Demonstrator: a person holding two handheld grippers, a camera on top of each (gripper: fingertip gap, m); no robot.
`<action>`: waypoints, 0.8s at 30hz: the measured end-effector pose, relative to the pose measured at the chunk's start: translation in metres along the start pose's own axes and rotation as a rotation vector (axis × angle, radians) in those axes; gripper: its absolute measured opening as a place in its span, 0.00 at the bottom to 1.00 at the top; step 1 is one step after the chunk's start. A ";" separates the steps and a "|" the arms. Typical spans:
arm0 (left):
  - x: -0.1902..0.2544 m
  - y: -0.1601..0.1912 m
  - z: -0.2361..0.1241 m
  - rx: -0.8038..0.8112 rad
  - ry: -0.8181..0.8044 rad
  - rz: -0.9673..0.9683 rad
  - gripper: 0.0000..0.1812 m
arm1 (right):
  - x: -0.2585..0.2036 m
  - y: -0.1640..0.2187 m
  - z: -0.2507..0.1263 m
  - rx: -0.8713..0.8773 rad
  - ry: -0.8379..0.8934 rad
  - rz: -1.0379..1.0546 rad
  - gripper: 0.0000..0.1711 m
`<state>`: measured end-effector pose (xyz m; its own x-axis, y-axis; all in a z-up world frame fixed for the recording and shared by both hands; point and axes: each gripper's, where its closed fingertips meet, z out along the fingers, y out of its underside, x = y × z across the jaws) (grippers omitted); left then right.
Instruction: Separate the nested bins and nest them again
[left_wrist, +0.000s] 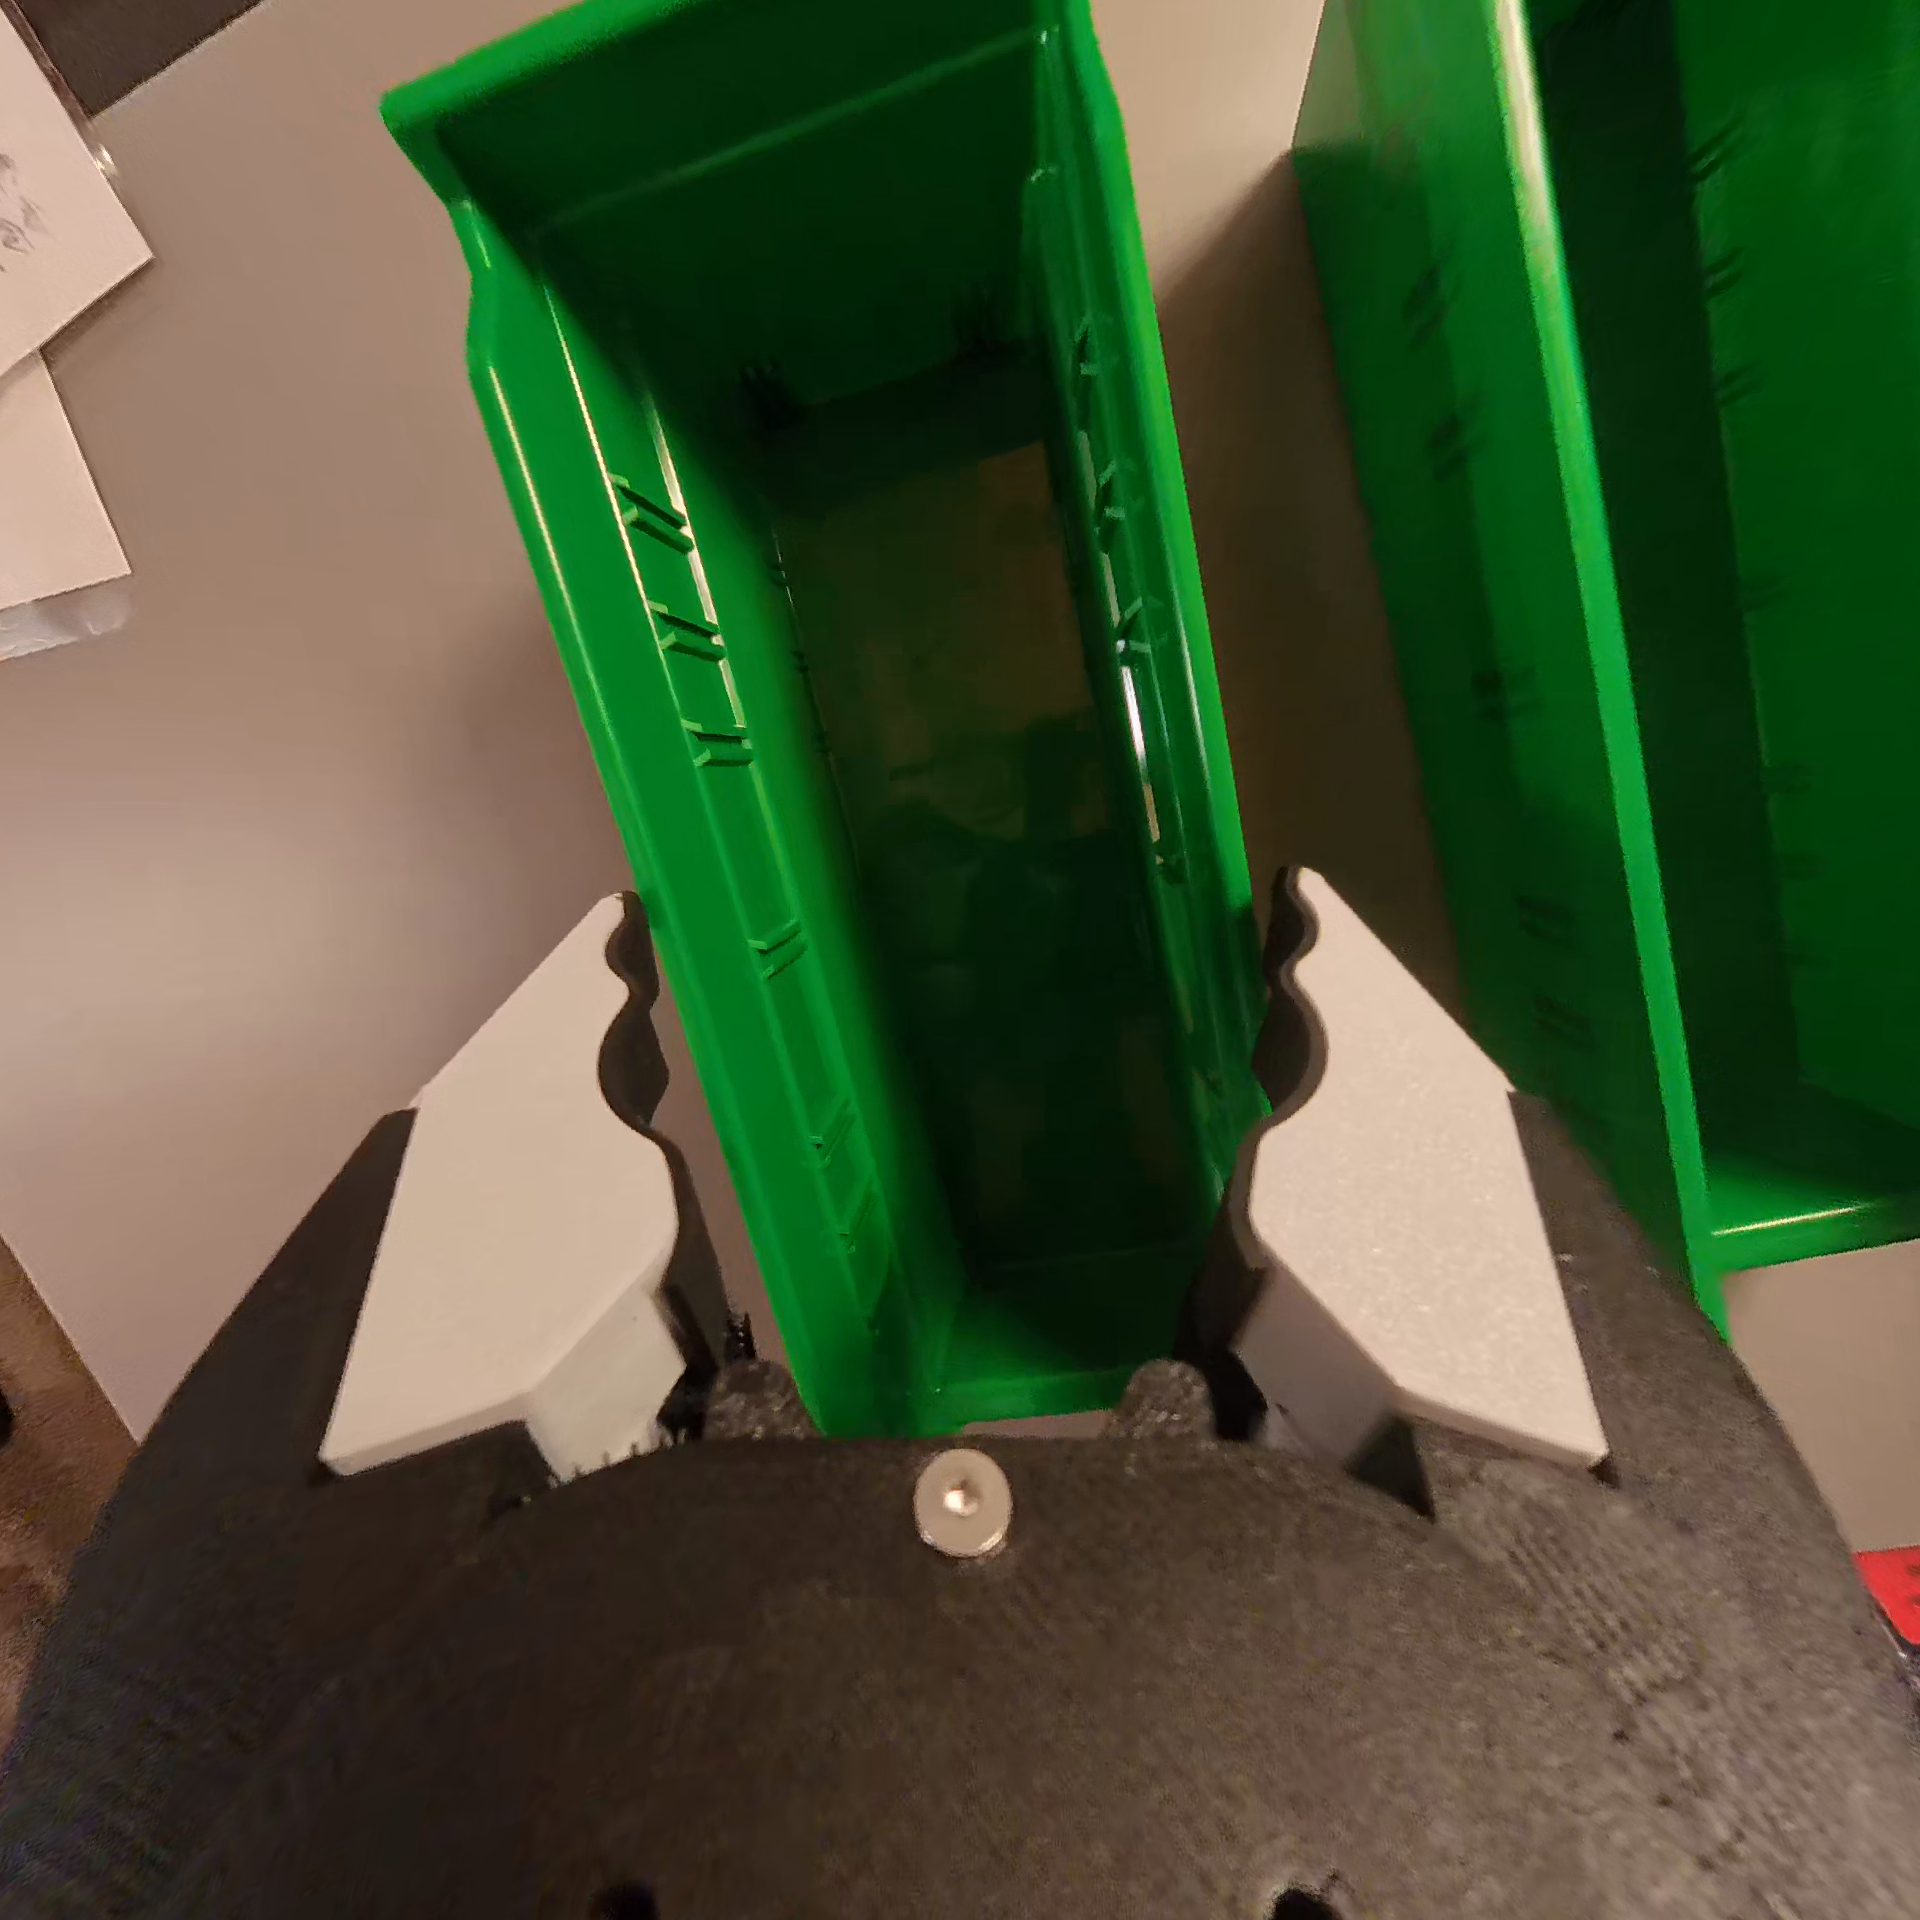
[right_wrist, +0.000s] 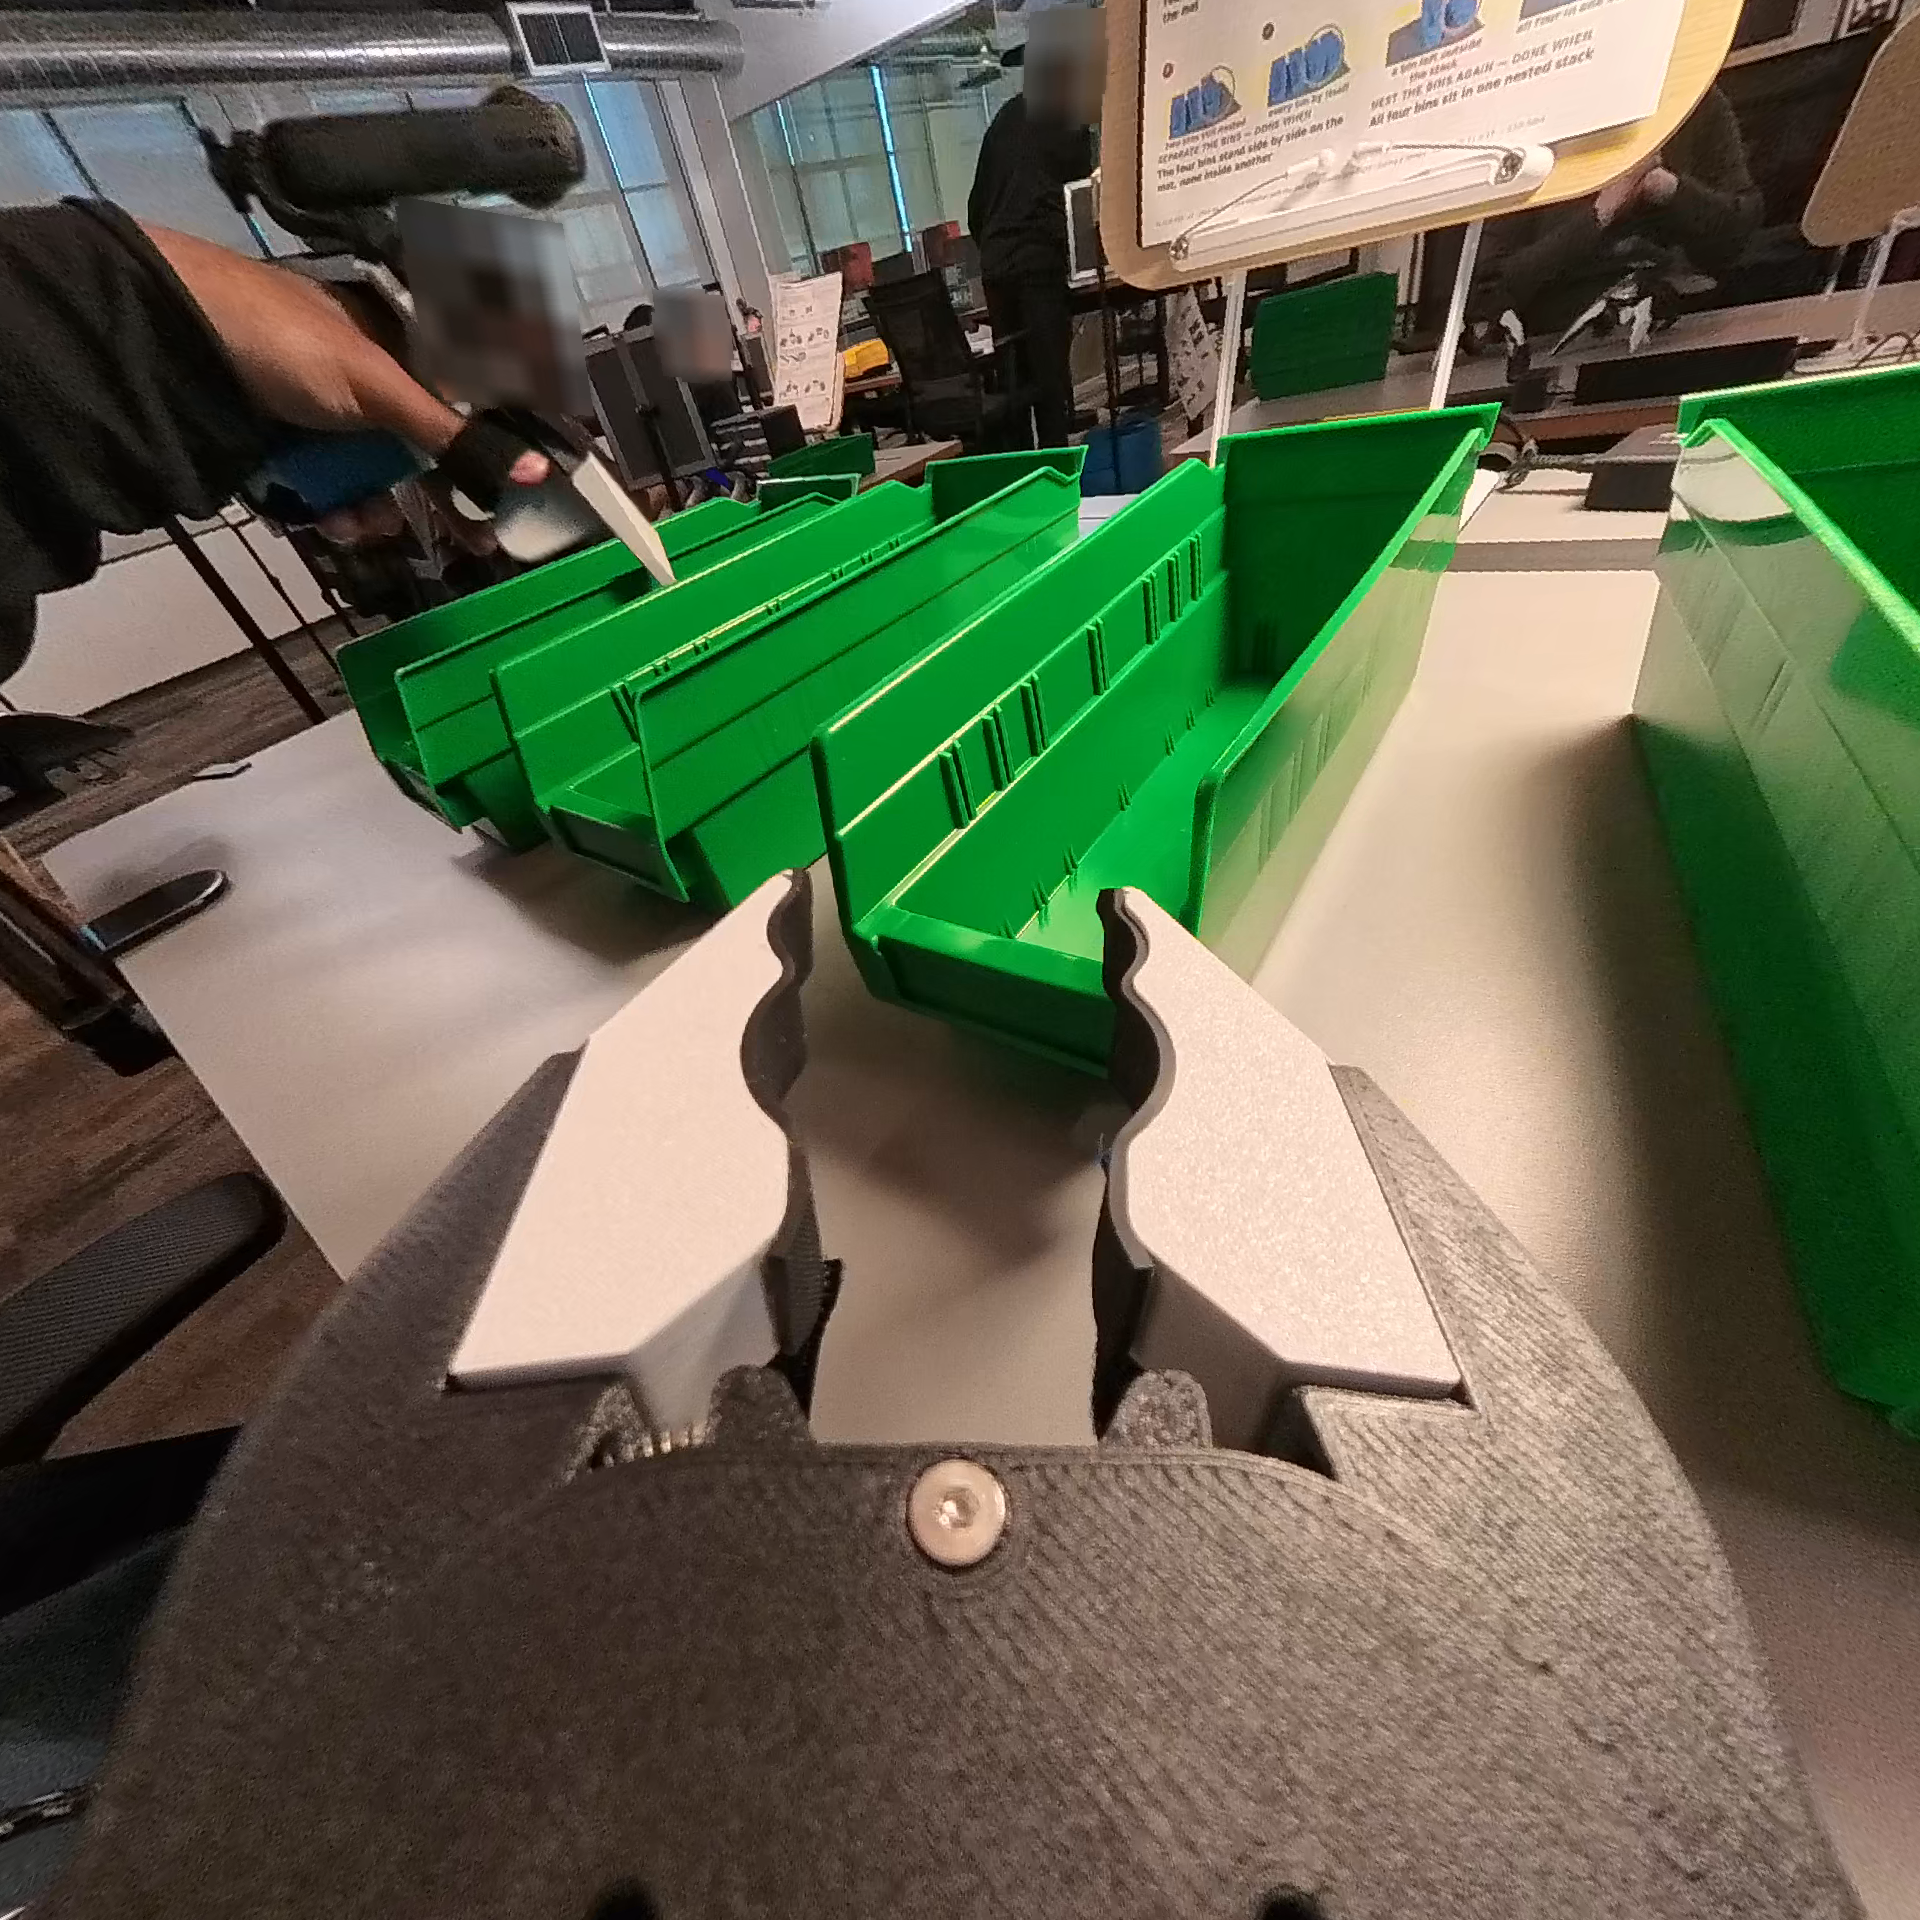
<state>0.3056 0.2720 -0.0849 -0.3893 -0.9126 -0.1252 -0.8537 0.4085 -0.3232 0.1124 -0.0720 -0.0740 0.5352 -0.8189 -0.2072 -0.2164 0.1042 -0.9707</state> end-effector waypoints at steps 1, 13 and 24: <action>0.000 0.002 0.003 -0.010 -0.005 0.005 0.65 | 0.000 0.000 0.000 0.002 -0.002 0.004 0.33; -0.003 0.006 0.014 -0.021 -0.052 0.009 0.64 | 0.003 -0.004 -0.005 0.035 -0.032 0.066 0.33; -0.007 0.006 0.011 -0.031 -0.051 0.032 0.57 | 0.003 -0.003 -0.003 0.023 -0.027 0.056 0.32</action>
<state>0.3075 0.2806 -0.0964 -0.3990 -0.8985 -0.1829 -0.8515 0.4371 -0.2896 0.1119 -0.0767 -0.0715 0.5443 -0.7961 -0.2645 -0.2281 0.1630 -0.9599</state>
